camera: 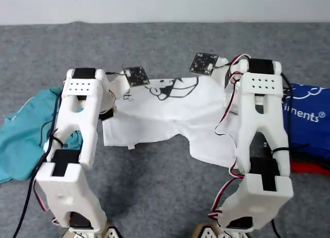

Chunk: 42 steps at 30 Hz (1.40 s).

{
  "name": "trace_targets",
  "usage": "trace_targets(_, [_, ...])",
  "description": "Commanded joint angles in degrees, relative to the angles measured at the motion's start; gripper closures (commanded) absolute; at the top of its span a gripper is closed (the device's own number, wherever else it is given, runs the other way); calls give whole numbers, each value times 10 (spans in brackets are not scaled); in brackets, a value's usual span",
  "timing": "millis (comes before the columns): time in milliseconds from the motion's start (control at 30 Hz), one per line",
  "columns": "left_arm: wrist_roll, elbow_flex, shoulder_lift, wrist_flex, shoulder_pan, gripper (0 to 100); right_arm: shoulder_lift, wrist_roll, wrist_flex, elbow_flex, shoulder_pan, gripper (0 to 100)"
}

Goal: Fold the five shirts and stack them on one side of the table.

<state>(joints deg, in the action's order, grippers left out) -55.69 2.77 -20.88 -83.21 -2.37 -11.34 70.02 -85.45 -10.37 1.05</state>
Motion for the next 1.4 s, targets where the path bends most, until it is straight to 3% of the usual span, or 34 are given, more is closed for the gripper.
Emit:
trace_targets(0, [-15, 23, -1, -32, 5, 993, 45, -4, -40, -14, 15, 989])
trace_targets(300, [-41, 23, -17, -74, 28, 991, 44, -4, -74, -14, 29, 989])
trace_targets(467, [-28, 23, -33, -74, 24, 928, 44, -4, -79, -13, 41, 984])
trace_targets(700, [39, 31, -21, -131, 38, 867, 45, -14, -119, -21, 61, 792])
trace_targets(833, [47, 33, 2, -156, 44, 866, 40, -34, -140, -65, 66, 787])
trace_targets(1167, [52, 34, 112, -130, 12, 871, 38, -37, -139, -84, 67, 790])
trace_targets(1367, [168, 33, 191, -62, 26, 995, 53, -55, -170, -98, 104, 825])
